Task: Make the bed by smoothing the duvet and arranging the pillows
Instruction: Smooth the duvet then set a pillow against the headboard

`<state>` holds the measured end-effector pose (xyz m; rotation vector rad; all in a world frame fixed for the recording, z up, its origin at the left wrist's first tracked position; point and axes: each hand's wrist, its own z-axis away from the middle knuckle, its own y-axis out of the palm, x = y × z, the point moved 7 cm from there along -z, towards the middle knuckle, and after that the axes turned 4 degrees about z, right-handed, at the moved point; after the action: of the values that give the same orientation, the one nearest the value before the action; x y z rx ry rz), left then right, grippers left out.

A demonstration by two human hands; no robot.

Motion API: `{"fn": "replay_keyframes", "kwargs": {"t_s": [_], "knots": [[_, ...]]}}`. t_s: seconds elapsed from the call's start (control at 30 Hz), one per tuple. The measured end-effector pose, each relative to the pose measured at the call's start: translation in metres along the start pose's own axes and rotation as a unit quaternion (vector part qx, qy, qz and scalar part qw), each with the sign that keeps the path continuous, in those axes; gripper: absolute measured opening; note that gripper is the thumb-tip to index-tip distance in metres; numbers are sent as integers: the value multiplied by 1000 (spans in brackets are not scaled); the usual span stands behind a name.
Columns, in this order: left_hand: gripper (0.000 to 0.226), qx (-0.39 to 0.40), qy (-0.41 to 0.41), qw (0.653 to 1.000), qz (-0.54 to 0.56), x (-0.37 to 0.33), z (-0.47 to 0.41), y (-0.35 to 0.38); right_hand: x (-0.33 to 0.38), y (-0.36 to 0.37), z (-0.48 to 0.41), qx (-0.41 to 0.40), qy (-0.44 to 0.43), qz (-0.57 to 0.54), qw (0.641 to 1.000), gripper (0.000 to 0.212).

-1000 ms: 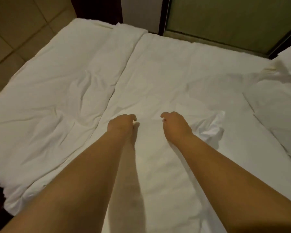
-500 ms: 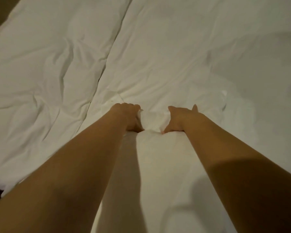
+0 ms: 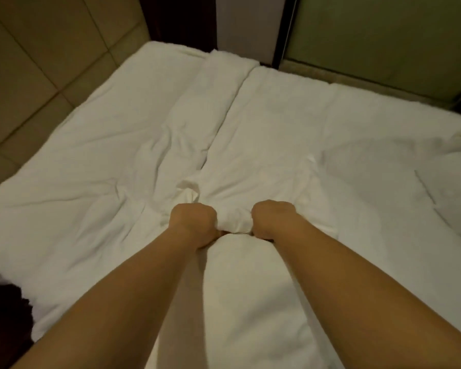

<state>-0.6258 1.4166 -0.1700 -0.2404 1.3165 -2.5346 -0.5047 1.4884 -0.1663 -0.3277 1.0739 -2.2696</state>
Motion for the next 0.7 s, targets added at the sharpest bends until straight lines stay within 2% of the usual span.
{"fn": "replay_keyframes", "kwargs": {"t_s": [0.1,0.2,0.3,0.4,0.5,0.6,0.7], "knots": [[66,-39,-25,999,3,44,53,-57,41,-70,51,-83,33,15,996,28],[76,-120,-28,991,53,88,128,-129,83,-146,118,-149,64,-4,987,34],[62,-229,-45,967,101,135,214,-206,126,-227,188,-254,67,-3,965,32],[42,-366,-43,924,100,184,290,-265,172,-301,255,-369,62,10,927,27],[39,-478,-52,876,44,221,359,-308,214,-357,312,-468,48,48,881,20],[42,-519,-66,851,54,258,396,-334,252,-393,346,-541,27,103,834,21],[45,-524,-72,844,85,292,397,-340,283,-412,348,-584,5,150,798,21]]}}
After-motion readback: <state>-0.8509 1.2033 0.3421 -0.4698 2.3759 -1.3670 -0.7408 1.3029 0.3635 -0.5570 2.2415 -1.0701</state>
